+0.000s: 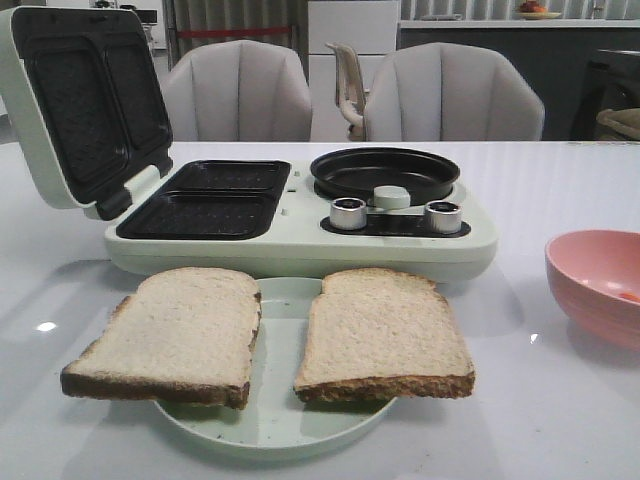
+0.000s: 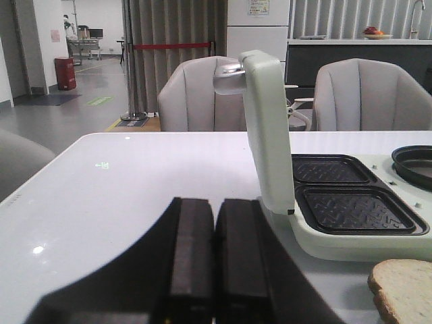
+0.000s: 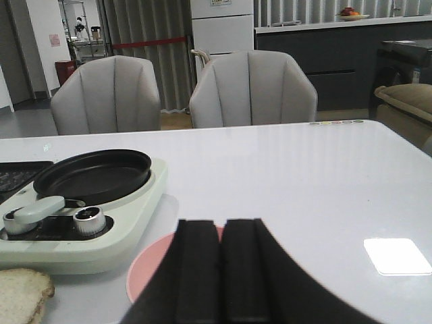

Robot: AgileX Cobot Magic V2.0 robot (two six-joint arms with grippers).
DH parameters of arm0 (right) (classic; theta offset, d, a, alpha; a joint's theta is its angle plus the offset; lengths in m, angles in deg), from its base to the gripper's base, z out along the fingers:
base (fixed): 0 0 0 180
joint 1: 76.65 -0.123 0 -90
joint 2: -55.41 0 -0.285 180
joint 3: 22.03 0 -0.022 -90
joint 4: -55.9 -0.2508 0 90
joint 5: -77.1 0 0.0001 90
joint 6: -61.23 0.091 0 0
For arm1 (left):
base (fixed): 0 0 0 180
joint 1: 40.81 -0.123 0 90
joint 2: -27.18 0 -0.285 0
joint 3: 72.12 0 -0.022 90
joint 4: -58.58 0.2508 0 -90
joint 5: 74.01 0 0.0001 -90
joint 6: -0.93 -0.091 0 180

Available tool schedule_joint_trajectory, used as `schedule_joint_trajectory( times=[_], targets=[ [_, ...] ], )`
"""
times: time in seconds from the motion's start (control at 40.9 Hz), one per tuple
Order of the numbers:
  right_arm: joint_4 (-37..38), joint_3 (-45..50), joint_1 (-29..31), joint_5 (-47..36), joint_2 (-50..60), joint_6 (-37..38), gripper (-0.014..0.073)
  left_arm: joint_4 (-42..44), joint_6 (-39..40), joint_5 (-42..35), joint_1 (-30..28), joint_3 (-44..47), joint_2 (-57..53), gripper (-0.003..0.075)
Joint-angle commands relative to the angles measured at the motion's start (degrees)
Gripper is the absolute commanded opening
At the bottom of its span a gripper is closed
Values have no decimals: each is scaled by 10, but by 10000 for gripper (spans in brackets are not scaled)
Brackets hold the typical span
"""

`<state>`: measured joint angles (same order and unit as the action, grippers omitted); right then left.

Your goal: Make breakfast with bread and shrimp

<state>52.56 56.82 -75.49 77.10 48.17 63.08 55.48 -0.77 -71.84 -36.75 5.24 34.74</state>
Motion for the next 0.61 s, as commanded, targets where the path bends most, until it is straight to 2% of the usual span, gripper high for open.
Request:
schedule_joint_trajectory(
  times=[0.0,0.147,0.342,0.587],
  targets=[
    [4,-10,3,-49,13,0,35,-4,5,-51,1,4,-13,101],
    [4,-10,3,-56,13,-3,35,-4,5,-51,1,4,-13,101],
    [4,-34,3,-36,13,-3,35,-15,5,-97,1,-13,-13,101],
    [15,-152,3,38,-5,-5,35,14,5,-73,1,-144,11,101]
  ],
)
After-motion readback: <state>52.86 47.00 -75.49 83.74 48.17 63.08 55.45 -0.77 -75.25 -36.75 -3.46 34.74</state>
